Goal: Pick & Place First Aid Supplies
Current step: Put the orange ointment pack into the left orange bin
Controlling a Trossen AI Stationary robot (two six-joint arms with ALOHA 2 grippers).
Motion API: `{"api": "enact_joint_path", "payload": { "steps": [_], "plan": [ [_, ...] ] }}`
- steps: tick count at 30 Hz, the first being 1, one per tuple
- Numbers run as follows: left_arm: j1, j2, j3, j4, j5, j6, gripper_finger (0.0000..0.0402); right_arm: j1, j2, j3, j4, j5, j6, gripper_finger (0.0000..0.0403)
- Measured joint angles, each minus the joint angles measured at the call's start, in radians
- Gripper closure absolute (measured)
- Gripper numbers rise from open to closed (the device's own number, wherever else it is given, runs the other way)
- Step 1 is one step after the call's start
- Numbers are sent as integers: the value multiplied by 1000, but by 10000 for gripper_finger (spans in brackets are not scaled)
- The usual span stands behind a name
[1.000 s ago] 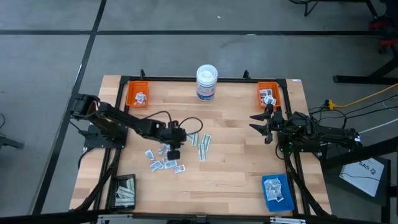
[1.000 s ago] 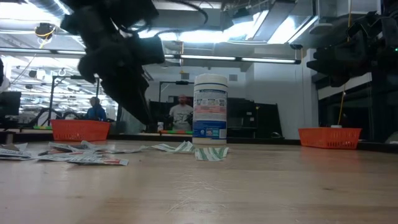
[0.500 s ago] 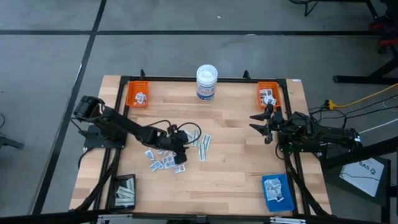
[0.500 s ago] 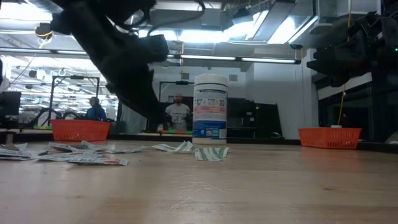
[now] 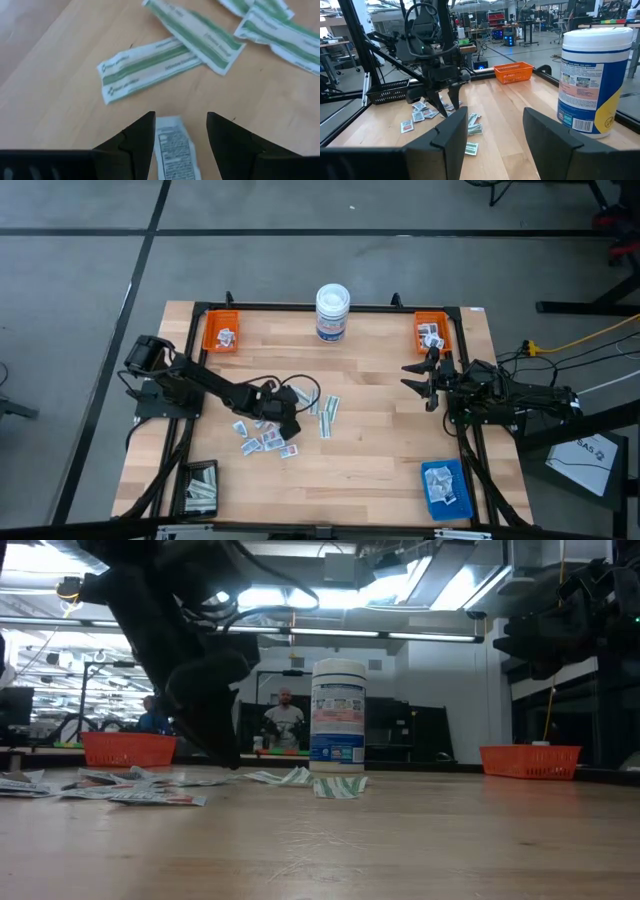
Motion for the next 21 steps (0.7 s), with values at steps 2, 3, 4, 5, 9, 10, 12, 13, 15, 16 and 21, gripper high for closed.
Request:
{"api": "enact_joint_path", "payload": {
  "steps": [2, 3, 4, 5, 9, 10, 12, 13, 15, 16, 21],
  "plan": [
    [-6, 11, 0, 0, -5, -22, 231, 0, 0, 0, 0, 0, -2, 212],
    [-7, 21, 0, 1, -5, -31, 231, 0, 0, 0, 0, 0, -1, 212],
    [-8, 33, 0, 3, -3, -37, 231, 0, 0, 0, 0, 0, 1, 212],
    [-8, 47, 0, 11, 3, -42, 231, 0, 0, 0, 0, 0, 0, 212],
    [-9, 85, 4, 42, -13, -48, 231, 0, 0, 0, 0, 0, 0, 212],
    [-9, 90, 4, 45, -19, -49, 231, 0, 0, 0, 0, 0, 1, 212],
    [-9, 93, 4, 45, -27, -50, 231, 0, 0, 0, 0, 0, -2, 212],
    [-9, 93, 4, 44, -27, -47, 231, 0, 0, 0, 0, 0, -1, 212],
    [-9, 94, 3, 43, -27, -45, 231, 0, 0, 0, 0, 0, 0, 212],
    [-9, 94, 3, 42, -27, -45, 231, 0, 0, 0, 0, 0, 0, 212],
    [-8, 95, 3, 39, -24, -45, 231, 0, 0, 0, 0, 0, 0, 212]
  ]
}}
